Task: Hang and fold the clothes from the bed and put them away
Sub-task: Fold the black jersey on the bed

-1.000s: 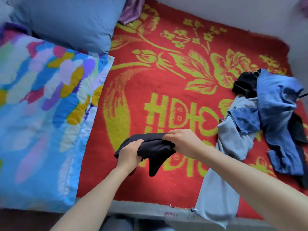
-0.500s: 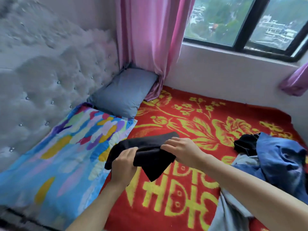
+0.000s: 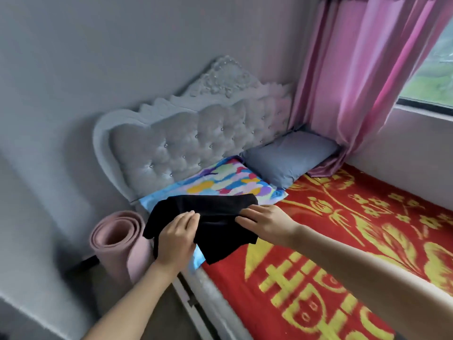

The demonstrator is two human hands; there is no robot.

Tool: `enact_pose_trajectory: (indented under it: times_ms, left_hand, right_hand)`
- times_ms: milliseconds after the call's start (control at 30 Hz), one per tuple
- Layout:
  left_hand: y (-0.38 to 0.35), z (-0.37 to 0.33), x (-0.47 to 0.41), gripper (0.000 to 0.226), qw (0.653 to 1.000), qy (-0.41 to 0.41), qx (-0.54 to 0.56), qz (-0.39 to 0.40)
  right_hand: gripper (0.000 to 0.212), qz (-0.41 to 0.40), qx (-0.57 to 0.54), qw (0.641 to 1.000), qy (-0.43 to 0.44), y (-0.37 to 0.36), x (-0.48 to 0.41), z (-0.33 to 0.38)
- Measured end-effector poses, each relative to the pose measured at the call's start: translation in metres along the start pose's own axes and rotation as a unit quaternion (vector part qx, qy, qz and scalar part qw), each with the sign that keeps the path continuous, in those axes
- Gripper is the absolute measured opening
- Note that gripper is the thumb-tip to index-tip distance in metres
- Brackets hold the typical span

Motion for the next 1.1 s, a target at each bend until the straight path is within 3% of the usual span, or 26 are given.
enact_pose_trajectory:
  times_ms: [133, 233, 400, 600, 700, 767, 900, 1000, 1100]
  left_hand:
    - [0.044, 0.037, 0.055, 0.057, 0.996, 0.076, -0.049, 0.02]
    - [0.08, 0.059, 0.098, 0.058, 0.989, 0.128, -0.081, 0.008]
    - [0.137, 0.088, 0.182, 0.058, 0.974, 0.194, -0.114, 0.001]
    - [0.221, 0.112, 0.329, 0.065, 0.946, 0.287, -0.152, 0.001]
    - [0.263, 0.112, 0.415, 0.065, 0.92, 0.347, -0.185, -0.008]
    - [0.282, 0.111, 0.464, 0.063, 0.905, 0.376, -0.2, -0.02]
    - [0.31, 0.106, 0.553, 0.065, 0.86, 0.463, -0.211, -0.04]
    - [0.32, 0.097, 0.608, 0.063, 0.818, 0.551, -0.16, -0.042]
    - [0.317, 0.091, 0.646, 0.038, 0.75, 0.656, -0.076, -0.047]
  right_hand:
    - [0.038, -0.049, -0.02, 0.995, 0.085, 0.009, -0.052, 0.042]
    - [0.016, -0.076, -0.028, 0.988, 0.133, 0.018, -0.089, 0.08]
    - [0.02, -0.117, -0.041, 0.969, 0.213, 0.035, -0.141, 0.158]
    - [0.019, -0.144, -0.054, 0.937, 0.313, 0.067, -0.2, 0.299]
    - [0.025, -0.163, -0.058, 0.91, 0.376, 0.087, -0.22, 0.386]
    - [0.017, -0.178, -0.067, 0.891, 0.413, 0.096, -0.231, 0.436]
    - [0.031, -0.169, -0.102, 0.855, 0.479, 0.105, -0.247, 0.528]
    - [0.032, -0.166, -0.123, 0.828, 0.52, 0.111, -0.256, 0.586]
    - [0.028, -0.133, -0.144, 0.814, 0.547, 0.109, -0.266, 0.627]
Point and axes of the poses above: each hand's wrist, its own x-axis away from the middle knuckle, its own y-axis out of the back of the hand, z = x × y, the point moved 3 cm from there along -x, towards the middle knuckle, and after that the axes turned 15 degrees about z, right-handed, at the moved point
